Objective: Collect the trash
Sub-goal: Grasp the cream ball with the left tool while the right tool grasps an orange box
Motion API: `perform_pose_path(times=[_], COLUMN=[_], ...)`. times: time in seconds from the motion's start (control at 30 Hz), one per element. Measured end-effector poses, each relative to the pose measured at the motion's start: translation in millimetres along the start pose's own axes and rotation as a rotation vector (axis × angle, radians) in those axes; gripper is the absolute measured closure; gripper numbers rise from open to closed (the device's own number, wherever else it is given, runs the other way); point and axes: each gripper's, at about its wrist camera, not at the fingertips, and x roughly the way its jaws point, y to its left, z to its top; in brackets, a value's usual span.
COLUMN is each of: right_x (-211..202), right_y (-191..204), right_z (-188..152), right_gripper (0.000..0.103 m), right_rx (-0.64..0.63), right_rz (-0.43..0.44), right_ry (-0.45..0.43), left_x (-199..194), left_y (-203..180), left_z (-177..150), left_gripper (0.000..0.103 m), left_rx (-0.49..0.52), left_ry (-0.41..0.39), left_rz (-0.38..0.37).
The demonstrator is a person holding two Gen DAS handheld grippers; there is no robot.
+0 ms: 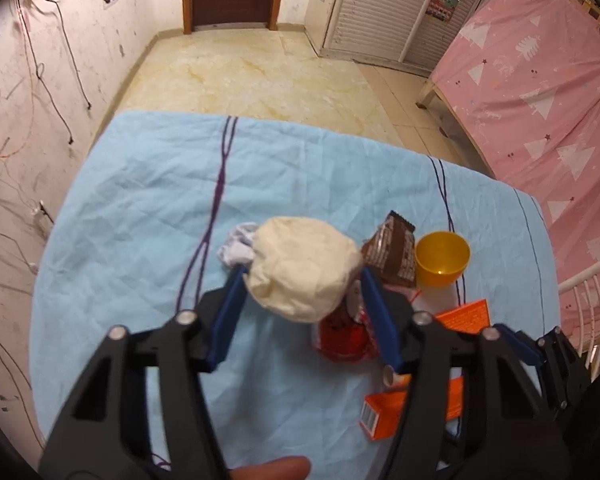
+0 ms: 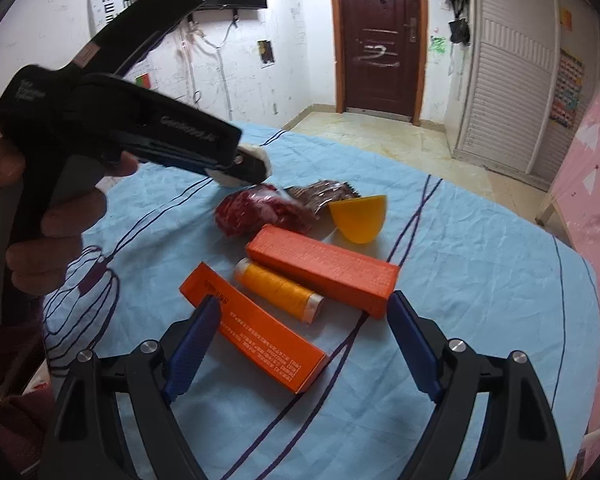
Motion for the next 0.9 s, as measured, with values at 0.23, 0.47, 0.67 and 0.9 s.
perform_pose_path(times=[0.23, 0.47, 0.67, 0.9], right_x=[0.7, 0.5, -1.3, 0.4], right_y=[15.7, 33.0, 41.9, 39.7], right_z=[-5.6, -9.9, -11.9, -9.2], right_gripper=[0.025, 0.025, 0.025, 0.069], right_rx=[-0.064, -0.126, -0.139, -0.134], right_rz=[0.051, 0.136, 0.161, 0.113], right_ry=[0.026, 0.057, 0.061, 0.062], left_x=[-2.1, -6.3, -7.4, -6.6], left_y=[-2.9, -6.4, -9.7, -17.4], left_z=[-2.6, -5.1, -7.4, -9.2], left_gripper=[0.053, 0.053, 0.053, 0.055], left_rx=[0.005, 0.010, 0.014, 0.045], left_ry=[-0.001, 0.005, 0.006, -0.002], left_rz=[0.000, -0.012, -0.003, 0.029])
